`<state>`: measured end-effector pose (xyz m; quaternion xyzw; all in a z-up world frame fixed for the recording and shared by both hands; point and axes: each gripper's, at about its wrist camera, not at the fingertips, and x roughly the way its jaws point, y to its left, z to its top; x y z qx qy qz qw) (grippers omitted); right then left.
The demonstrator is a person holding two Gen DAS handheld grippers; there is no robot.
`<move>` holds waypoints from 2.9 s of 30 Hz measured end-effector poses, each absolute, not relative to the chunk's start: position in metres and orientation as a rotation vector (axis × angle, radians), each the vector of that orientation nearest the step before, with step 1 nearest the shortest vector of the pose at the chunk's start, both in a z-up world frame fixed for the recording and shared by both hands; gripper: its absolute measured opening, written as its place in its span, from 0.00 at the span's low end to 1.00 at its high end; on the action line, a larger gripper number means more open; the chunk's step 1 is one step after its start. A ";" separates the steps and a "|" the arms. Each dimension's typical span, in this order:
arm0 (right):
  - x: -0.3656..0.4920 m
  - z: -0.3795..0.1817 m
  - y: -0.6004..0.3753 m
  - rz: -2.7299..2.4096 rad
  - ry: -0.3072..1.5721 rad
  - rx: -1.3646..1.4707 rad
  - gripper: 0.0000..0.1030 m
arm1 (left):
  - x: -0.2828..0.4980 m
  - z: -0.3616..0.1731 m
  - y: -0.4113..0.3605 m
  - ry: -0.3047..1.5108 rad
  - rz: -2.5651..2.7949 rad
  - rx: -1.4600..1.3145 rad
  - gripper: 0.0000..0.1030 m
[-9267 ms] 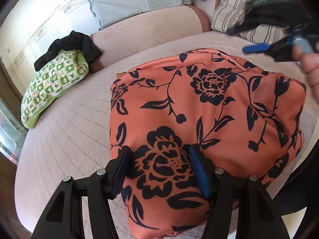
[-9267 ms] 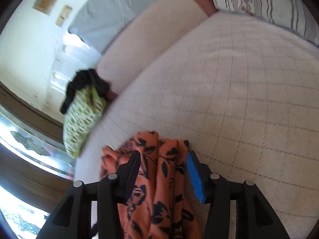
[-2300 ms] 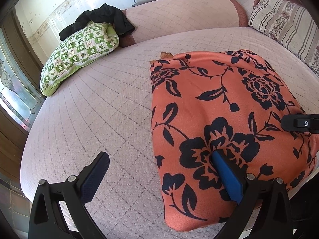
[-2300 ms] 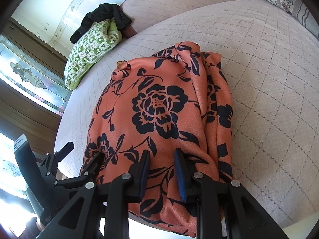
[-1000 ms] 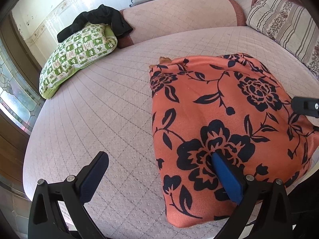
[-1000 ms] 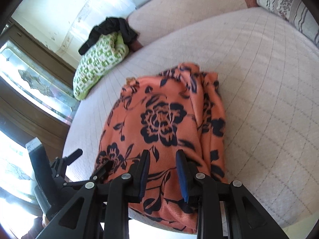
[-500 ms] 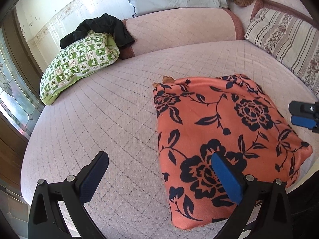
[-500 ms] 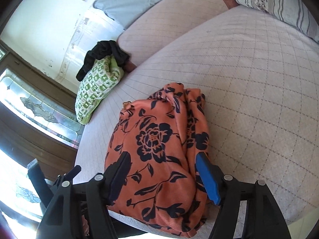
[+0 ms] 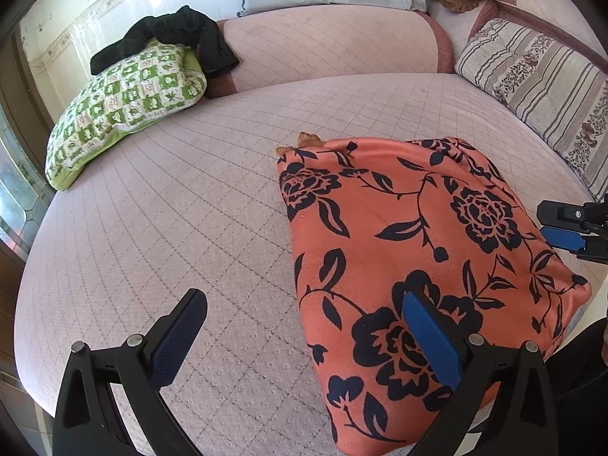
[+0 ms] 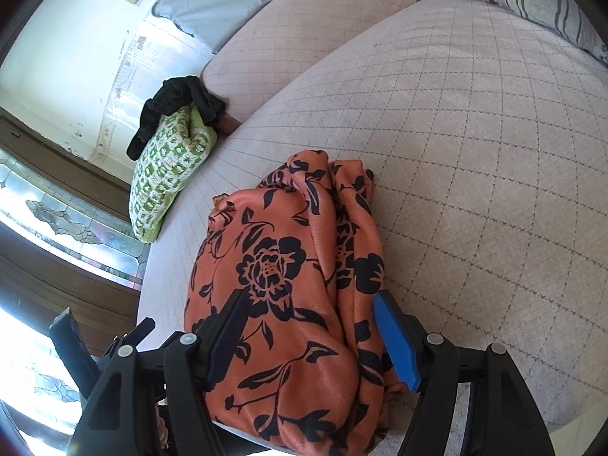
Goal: Fold small clothes
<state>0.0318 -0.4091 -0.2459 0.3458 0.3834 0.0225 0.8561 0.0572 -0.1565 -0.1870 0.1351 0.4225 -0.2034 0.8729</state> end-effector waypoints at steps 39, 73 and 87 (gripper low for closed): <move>0.059 -0.223 -0.364 0.135 0.809 0.581 0.36 | 0.086 -0.176 -0.145 0.835 -0.341 0.310 0.99; 0.035 -0.237 -0.458 0.083 0.803 0.752 0.72 | 0.047 -0.162 -0.169 0.870 -0.383 0.313 0.99; 0.044 -0.245 -0.435 0.163 0.873 0.716 0.72 | 0.055 -0.177 -0.179 0.936 -0.427 0.276 0.99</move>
